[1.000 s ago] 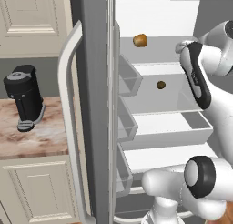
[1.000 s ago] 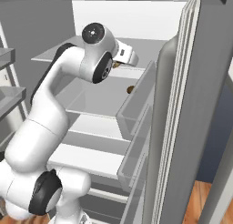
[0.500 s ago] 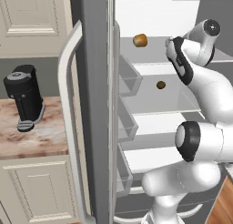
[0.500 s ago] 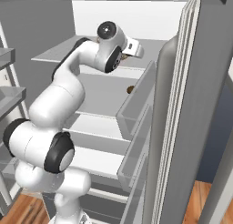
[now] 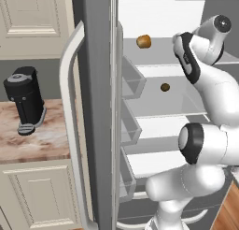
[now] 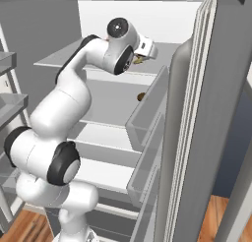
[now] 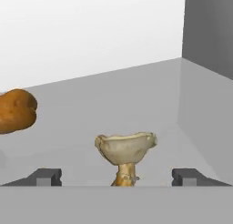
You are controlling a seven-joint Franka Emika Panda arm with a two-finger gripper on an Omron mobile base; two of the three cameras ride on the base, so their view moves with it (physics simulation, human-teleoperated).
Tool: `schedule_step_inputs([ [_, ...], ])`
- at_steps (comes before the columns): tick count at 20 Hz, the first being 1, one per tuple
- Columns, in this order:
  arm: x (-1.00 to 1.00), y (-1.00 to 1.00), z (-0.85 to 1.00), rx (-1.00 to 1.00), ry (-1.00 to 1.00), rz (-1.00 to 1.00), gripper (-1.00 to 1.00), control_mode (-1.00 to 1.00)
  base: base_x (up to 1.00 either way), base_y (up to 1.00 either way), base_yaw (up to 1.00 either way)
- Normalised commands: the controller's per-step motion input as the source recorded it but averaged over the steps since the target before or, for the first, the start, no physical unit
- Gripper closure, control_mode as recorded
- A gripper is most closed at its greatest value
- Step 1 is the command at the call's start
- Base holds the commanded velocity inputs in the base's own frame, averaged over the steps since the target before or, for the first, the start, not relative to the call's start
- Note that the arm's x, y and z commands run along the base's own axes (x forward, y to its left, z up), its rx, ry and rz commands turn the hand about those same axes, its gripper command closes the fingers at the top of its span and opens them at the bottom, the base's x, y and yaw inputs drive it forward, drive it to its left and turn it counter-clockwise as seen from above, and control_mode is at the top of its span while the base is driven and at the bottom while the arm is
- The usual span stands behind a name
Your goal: Place the mushroom in the correct fridge rack based on whether it is a fruit or vegetable. Finally, close the fridge door.
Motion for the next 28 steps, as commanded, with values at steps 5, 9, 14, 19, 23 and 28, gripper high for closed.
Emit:
schedule_step_inputs([
  [5, -1.00, 0.12, 0.11, 0.00, -0.26, -0.10, -1.00, -1.00, 0.00, 0.00, 0.00],
  [9, -1.00, 0.20, -0.42, 0.00, 0.09, -0.10, -1.00, -1.00, 0.00, 0.00, 0.00],
  [14, -1.00, 0.28, -0.82, 0.00, 0.23, -0.12, -1.00, -1.00, 0.00, 0.00, 0.00],
  [19, -0.92, 0.21, -0.73, 0.02, 0.32, -0.03, -1.00, -1.00, 0.00, 0.00, 0.00],
  [23, -0.20, 0.19, -0.12, 0.07, 0.34, 0.16, -1.00, -1.00, 0.00, 0.00, 0.00],
  [28, -0.06, 0.14, 0.00, 0.06, 0.27, 0.17, -1.00, -1.00, 0.00, 0.00, 0.00],
])
